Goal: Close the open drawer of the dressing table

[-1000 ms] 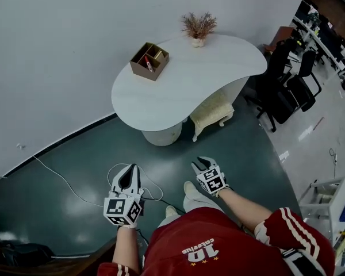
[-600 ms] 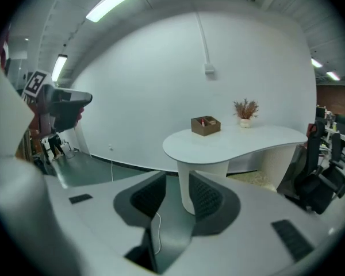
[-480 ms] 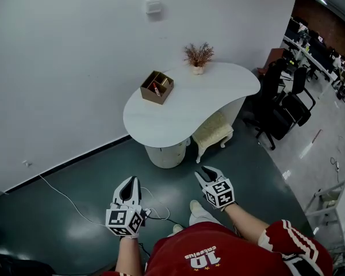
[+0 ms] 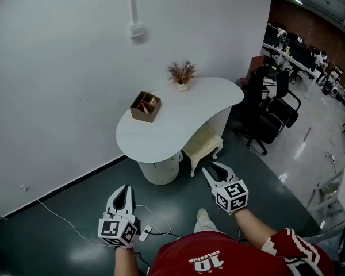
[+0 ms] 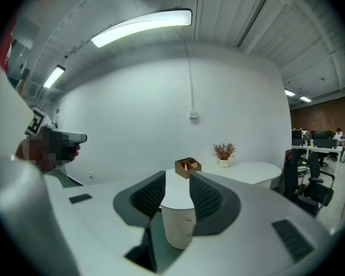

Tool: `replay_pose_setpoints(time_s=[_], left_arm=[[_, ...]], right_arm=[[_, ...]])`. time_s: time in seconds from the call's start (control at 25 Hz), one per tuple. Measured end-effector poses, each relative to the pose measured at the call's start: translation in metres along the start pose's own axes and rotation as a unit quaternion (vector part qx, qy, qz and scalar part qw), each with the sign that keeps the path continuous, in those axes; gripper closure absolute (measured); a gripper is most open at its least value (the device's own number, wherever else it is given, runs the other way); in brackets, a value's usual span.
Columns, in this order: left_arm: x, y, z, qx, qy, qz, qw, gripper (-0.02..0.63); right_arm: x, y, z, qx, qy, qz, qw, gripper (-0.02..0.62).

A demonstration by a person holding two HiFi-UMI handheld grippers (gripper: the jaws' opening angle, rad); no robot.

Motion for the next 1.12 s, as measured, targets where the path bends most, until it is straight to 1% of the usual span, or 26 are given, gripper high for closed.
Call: replay_pose_setpoints(time_s=[0.12,0.24,0.4,0.48,0.6,0.76,0.92,1.12], left_arm=[[-0.006,0.021,-0.008,0.001,-0.015,-0.023,0.9996,0.606],[-0.007,0.04,-0.024,-0.008,-0.036,-0.04,0.9985,0.606],[0.003,0.054,-0.046,-0.021,-0.064,-0.051,0.9964,0.606],[0.008,0.06,-0.051,-0.028,-0.069,-0.053,0.9958,0.606],[0.019,0.067,-0.054,-0.036,-0.072,-0.06,0.995,0.606],[0.023,0.072,-0.054,-0.032,-0.072,-0.066,0.9947,0.606],[0.026,0.067,-0.053,-0.025,-0.069,-0.064,0.9953,0.606],[0.025,0.064,-0.053,-0.025,-0.069,-0.063,0.9953,0.606]], right_arm=[[0.012,0.024,0.004,-0.002,-0.004,-0.01,1.0,0.477],[0.019,0.045,0.014,-0.007,0.008,-0.02,1.0,0.477],[0.025,0.068,0.034,0.006,0.037,-0.04,0.998,0.479],[0.026,0.075,0.045,0.011,0.059,-0.046,0.997,0.493],[0.026,0.075,0.056,0.004,0.087,-0.045,0.995,0.511],[0.03,0.075,0.06,0.018,0.084,-0.044,0.995,0.531],[0.038,0.086,0.061,0.039,0.07,-0.059,0.995,0.551],[0.042,0.095,0.059,0.032,0.062,-0.074,0.995,0.578]])
Point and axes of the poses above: the fingertips, and each gripper's own axes: x backward along the fingers, z to its left, y out of its top, the point moved 2 cm from there along x, backward along the fingers, and after that the axes turned 8 degrees about y, right-handed, at the moved point
